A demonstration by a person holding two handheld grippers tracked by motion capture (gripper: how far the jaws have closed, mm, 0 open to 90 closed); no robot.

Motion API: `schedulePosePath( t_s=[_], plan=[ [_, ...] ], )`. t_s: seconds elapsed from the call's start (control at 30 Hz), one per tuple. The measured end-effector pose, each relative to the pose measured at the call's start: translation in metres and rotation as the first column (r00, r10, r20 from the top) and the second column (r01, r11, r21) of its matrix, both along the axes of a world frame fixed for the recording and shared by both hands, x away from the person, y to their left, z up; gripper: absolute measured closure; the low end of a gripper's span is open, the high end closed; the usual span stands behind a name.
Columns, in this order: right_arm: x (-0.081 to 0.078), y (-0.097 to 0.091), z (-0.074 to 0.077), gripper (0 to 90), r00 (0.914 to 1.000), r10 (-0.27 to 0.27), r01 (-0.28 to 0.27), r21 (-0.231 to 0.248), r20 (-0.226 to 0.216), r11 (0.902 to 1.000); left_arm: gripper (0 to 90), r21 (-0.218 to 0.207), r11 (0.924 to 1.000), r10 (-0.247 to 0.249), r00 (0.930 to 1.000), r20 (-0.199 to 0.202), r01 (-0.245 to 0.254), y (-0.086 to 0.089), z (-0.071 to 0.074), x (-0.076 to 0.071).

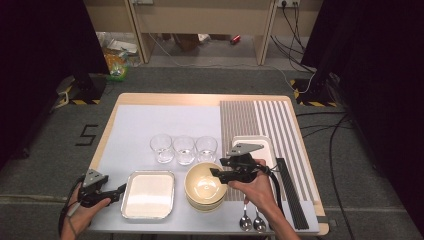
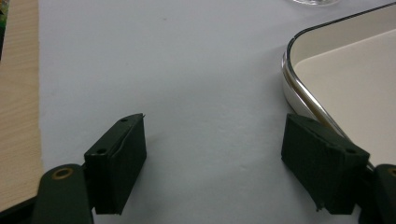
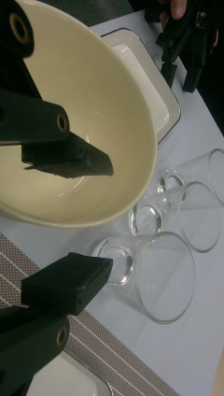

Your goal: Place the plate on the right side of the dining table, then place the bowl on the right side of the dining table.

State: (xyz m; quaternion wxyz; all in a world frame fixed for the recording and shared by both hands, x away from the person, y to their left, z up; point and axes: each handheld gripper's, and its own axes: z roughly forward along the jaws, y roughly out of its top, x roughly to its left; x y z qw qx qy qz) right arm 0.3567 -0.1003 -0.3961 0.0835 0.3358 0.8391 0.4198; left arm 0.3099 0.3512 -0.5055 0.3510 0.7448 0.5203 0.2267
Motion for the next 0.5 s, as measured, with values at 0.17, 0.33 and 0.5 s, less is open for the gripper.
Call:
schedulePosePath(
  t_s=[0.17, 0.33, 0.5],
  plan=[
    [-0.0003, 0.0015, -0.0015, 50.3, 0.9999, 0.009, -0.009, -0.007, -0.009, 0.9999, 21.0, 0.0, 1.0, 0.0, 1.0, 0.0, 0.0, 0.0, 0.0, 0.0001],
    [0.0005, 0.0039, -0.0042, 55.5, 0.9992, 0.028, -0.028, -0.008, -0.029, 0.9996, 21.0, 0.001, 1.0, 0.0, 1.0, 0.0, 0.0, -0.0001, 0.0, 0.0],
    [-0.0004, 0.0052, -0.0053, 59.4, 0.9981, 0.041, -0.042, -0.014, -0.047, 0.999, 21.0, 0.001, 1.0, 0.0, 1.0, 0.0, 0.0, -0.0001, 0.0001, -0.0002]
  ],
)
